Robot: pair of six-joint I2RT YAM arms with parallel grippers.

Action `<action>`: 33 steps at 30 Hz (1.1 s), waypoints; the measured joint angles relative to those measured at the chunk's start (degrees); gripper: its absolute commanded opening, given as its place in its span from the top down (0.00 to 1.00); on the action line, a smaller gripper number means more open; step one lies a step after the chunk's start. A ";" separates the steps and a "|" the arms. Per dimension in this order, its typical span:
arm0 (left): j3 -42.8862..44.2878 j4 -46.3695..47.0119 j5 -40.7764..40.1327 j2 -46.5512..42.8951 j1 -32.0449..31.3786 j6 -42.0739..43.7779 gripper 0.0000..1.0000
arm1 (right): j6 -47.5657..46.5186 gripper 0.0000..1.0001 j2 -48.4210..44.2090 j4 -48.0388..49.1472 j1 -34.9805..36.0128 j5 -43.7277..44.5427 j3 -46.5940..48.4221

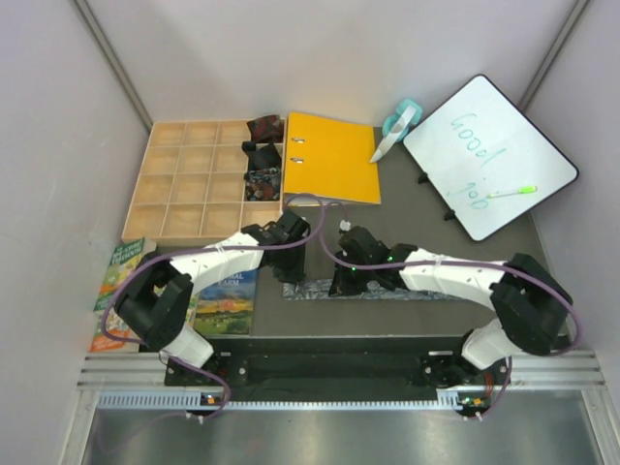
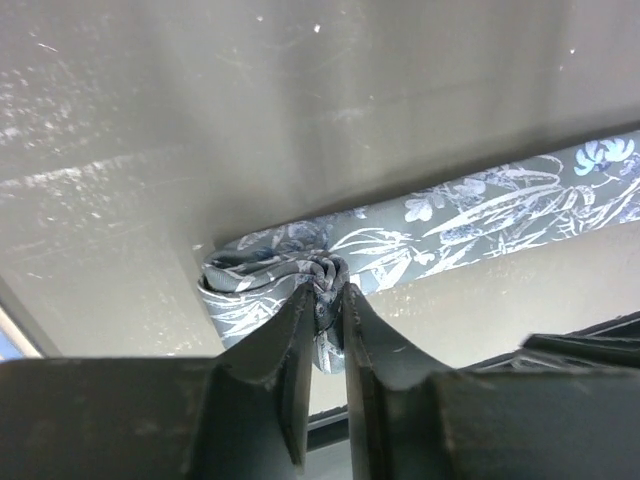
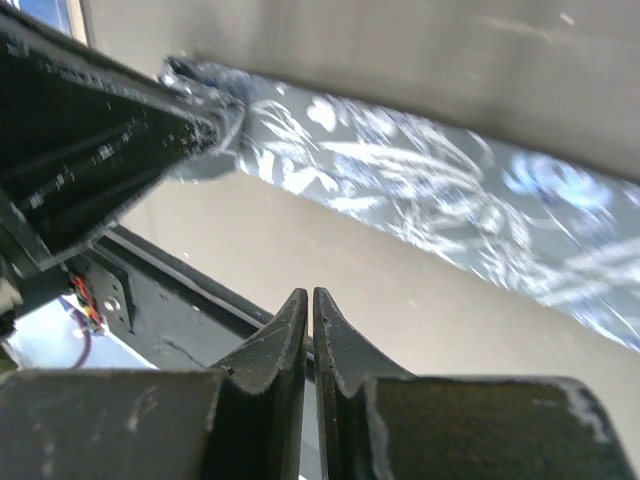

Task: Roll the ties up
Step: Roll the tie at the center of the board.

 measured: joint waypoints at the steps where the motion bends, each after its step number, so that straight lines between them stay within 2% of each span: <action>1: 0.02 0.11 -0.17 0.07 -0.26 0.09 0.71 | -0.13 0.93 -1.46 -0.11 -0.02 0.33 -1.01; 2: 0.09 0.13 -0.26 0.13 -0.39 0.11 0.61 | -0.24 0.93 -2.82 -0.22 -0.04 0.68 -2.05; 4: 0.24 0.20 -0.35 0.42 -0.76 0.07 0.55 | -0.33 0.93 -5.18 -0.35 -0.04 0.96 -3.80; 5: 0.33 0.17 -0.44 0.66 -0.90 0.00 0.49 | -0.31 0.93 -6.19 -0.33 -0.04 1.07 -4.35; 15: 3.54 -0.20 -0.46 1.18 -1.57 -0.33 0.24 | -0.37 0.93 -9.97 1.79 -0.04 0.28 -5.33; 19: 5.95 -1.25 -0.59 0.96 -1.62 -0.37 0.21 | -0.37 0.93 -9.84 2.12 -0.02 -0.83 -4.76; 24: 8.04 -3.74 -3.67 -1.38 -1.57 -0.31 0.23 | -0.33 0.93 -7.37 2.58 0.26 -2.54 -0.55; 29: 8.33 -8.66 -9.73 -6.69 -0.37 -0.72 0.26 | -0.31 0.94 -3.13 3.74 1.20 -4.02 4.74; 33: 5.51 -9.99 -12.20 -13.70 3.43 -1.57 0.32 | -0.22 0.94 0.61 4.55 1.77 -4.87 7.17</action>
